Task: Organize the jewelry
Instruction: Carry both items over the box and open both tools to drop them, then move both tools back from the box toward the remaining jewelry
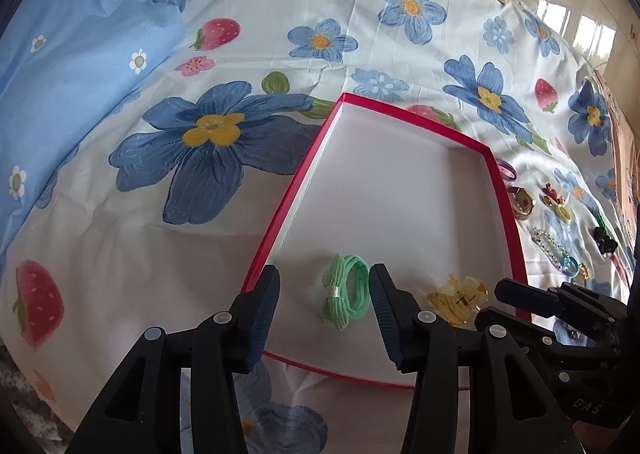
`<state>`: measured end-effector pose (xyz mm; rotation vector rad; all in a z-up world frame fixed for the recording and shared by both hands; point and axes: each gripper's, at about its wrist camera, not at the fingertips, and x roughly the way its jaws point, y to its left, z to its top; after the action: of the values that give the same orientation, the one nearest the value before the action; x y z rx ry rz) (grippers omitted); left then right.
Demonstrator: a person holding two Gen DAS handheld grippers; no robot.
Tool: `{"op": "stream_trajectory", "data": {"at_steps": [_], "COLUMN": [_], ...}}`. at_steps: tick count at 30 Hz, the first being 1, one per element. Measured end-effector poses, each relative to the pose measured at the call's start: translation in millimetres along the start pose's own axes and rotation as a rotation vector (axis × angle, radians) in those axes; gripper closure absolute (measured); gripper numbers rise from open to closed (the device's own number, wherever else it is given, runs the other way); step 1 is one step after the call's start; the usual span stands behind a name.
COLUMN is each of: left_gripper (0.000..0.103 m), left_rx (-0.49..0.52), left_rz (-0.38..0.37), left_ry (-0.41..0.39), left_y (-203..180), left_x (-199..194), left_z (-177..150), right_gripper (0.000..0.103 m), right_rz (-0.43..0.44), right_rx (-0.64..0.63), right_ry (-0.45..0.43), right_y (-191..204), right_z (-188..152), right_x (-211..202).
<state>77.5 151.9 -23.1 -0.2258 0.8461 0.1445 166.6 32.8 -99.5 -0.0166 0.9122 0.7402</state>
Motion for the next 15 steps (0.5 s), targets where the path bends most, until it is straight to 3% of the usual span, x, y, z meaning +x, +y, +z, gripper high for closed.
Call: {"op": "stream_trajectory", "data": {"at_steps": [15], "left_gripper": [0.051], "left_rx": [0.036], "left_rz": [-0.039], "left_ry": [-0.013], "left_y": [-23], "left_x": [-18], "left_z": [1], "right_gripper": [0.059], "right_rz": [-0.035], "right_rx": [0.063], "right_ry": [-0.083], "right_y": [-27], "right_z": [-10], "right_x": [-52]}}
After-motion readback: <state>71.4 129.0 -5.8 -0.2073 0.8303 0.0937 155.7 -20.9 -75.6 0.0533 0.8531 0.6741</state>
